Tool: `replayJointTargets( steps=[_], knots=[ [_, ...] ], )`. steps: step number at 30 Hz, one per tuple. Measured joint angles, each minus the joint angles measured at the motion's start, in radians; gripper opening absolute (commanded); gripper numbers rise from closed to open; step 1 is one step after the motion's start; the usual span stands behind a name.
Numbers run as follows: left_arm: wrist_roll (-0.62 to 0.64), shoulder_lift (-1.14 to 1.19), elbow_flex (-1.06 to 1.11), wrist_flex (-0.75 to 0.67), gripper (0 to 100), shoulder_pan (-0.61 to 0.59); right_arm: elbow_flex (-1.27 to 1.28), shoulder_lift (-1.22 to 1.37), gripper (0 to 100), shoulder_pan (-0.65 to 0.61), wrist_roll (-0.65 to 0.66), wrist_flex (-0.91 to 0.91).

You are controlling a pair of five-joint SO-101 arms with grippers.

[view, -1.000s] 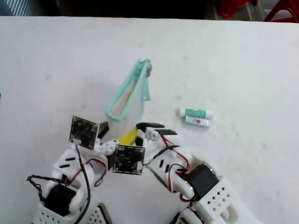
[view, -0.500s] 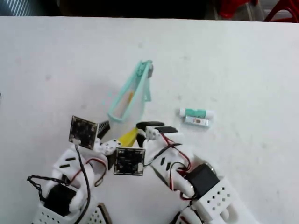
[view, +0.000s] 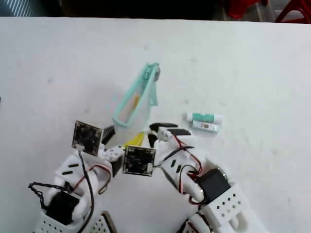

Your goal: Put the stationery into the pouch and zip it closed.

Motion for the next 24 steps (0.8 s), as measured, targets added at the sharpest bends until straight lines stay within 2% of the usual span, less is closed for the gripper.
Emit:
replayJointTargets(
  steps=[4, 11, 17, 24],
  knots=[
    [0.000, 0.000, 0.000, 0.000, 27, 0.000, 0.000, 0.000, 1.8, -0.037, -0.005, 0.000],
    [0.002, -0.002, 0.000, 0.000, 27, -0.002, 0.000, 0.000, 1.8, -0.077, -0.100, -0.031],
    [0.003, -0.006, -0.017, -0.009, 27, -0.002, 0.000, 0.002, 1.8, 0.000, -0.250, -0.126],
    [-0.002, 0.002, -0.017, 0.000, 27, 0.005, 0.057, -0.002, 1.8, 0.014, -0.373, -0.275]
  ],
)
